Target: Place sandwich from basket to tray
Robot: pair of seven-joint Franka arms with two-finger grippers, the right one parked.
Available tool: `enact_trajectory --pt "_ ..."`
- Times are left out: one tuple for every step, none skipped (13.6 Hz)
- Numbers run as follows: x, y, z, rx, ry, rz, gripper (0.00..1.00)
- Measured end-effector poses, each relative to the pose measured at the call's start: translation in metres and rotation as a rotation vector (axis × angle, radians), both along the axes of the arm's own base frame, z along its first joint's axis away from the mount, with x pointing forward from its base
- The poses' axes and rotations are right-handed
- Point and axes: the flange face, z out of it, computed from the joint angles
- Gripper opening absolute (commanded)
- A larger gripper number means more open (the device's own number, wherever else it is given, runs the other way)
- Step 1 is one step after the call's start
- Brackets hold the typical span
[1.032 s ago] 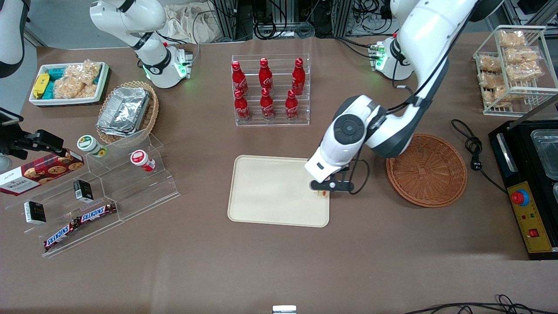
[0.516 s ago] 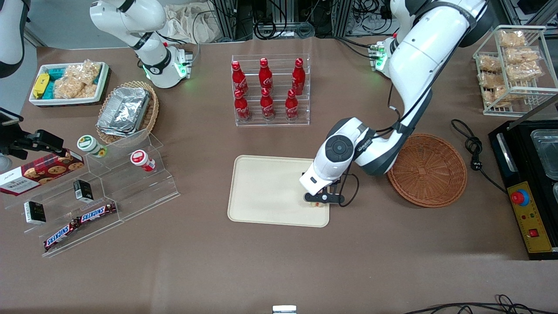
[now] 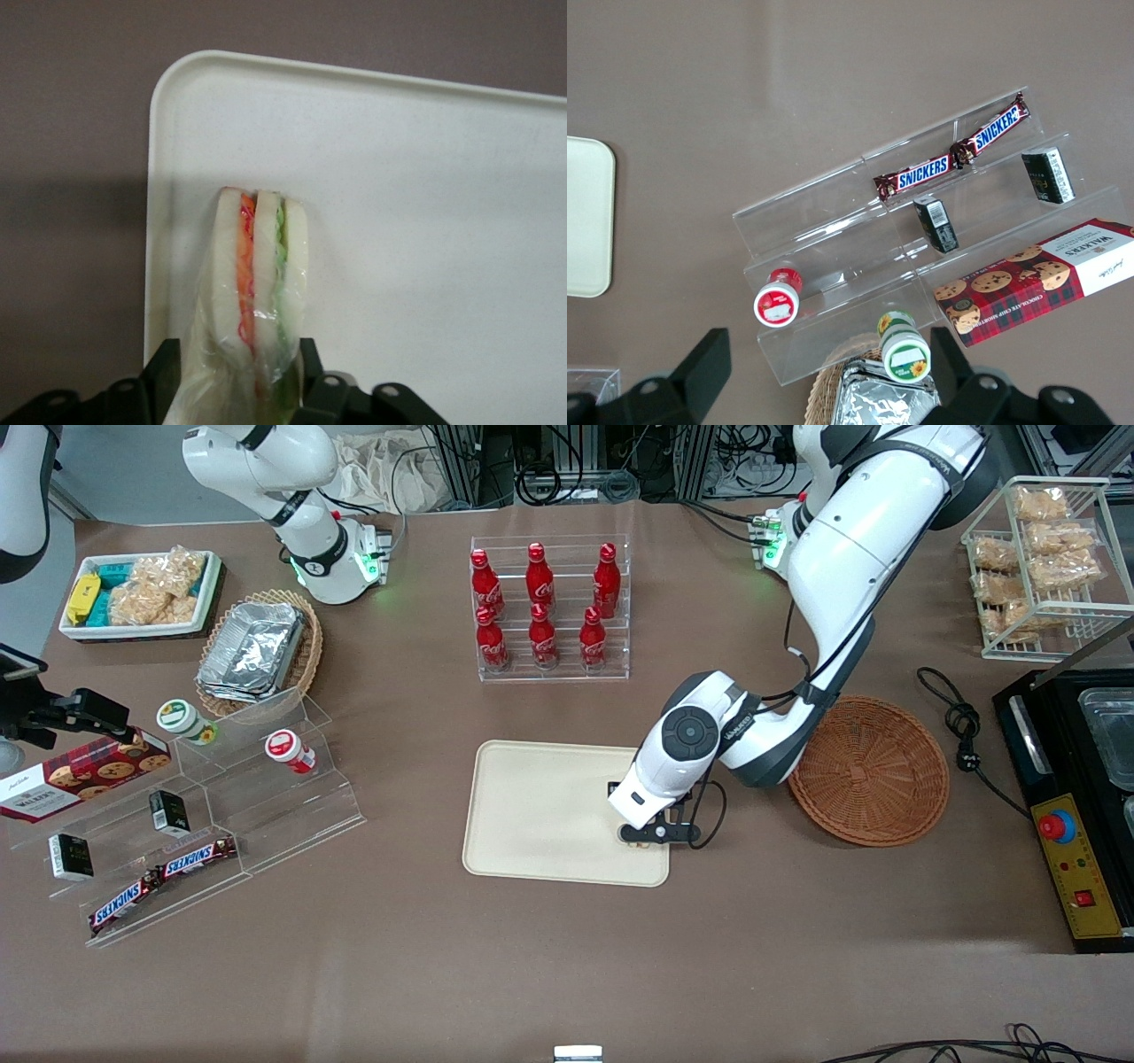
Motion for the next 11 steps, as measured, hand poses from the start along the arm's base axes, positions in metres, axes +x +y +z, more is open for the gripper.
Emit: enact_trajectory --pt "0.002 0.001 0.007 0.012 0.007 0.013 0.99" --pt "0.004 0.002 0.019 0.033 0.015 0.017 0.99" --pt "0.005 0.004 0.036 0.054 0.017 0.019 0.99" --pt "0.006 0.007 0.058 0.074 0.010 0.020 0.99" --pt "0.005 0.012 0.083 0.096 0.002 0.024 0.99" --pt "0.003 0.020 0.110 0.125 -0.005 0.031 0.99" --pt "0.000 0.030 0.139 0.158 -0.009 0.033 0.99" --pt "-0.003 0.044 0.166 0.185 -0.009 0.018 0.99" --pt "-0.005 0.062 0.193 0.199 0.003 -0.006 0.99" --pt "-0.006 0.084 0.218 0.196 0.023 -0.030 0.99" --pt "-0.004 0.113 0.243 0.191 0.034 -0.050 0.99"
